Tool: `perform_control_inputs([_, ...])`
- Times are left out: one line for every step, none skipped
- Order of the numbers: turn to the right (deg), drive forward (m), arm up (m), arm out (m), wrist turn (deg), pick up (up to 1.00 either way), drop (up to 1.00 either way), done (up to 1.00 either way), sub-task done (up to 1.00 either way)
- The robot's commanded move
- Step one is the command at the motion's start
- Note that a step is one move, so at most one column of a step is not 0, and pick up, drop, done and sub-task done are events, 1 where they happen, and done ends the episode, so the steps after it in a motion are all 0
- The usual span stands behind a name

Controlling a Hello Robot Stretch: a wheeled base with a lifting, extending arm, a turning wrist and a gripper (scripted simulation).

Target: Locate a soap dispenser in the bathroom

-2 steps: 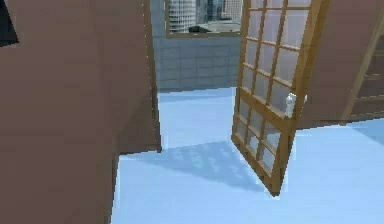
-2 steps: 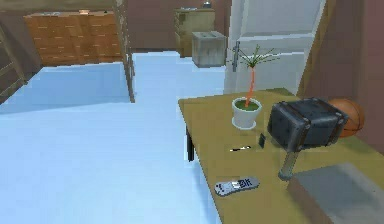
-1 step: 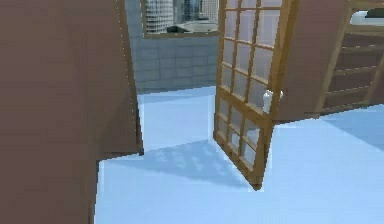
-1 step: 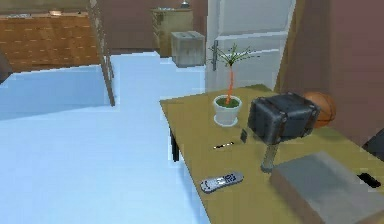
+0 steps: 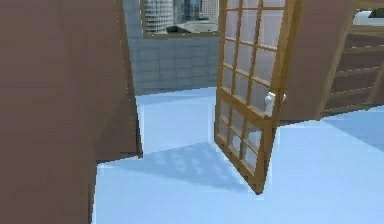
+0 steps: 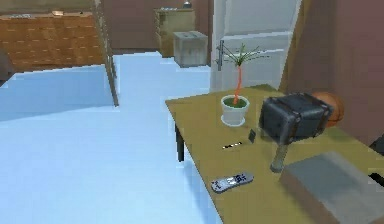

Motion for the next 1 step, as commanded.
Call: perform_control_inputs([-3.0, 0.00, 0.00, 0.00, 0.0, 0.00, 0.00, 0.00, 0.00])
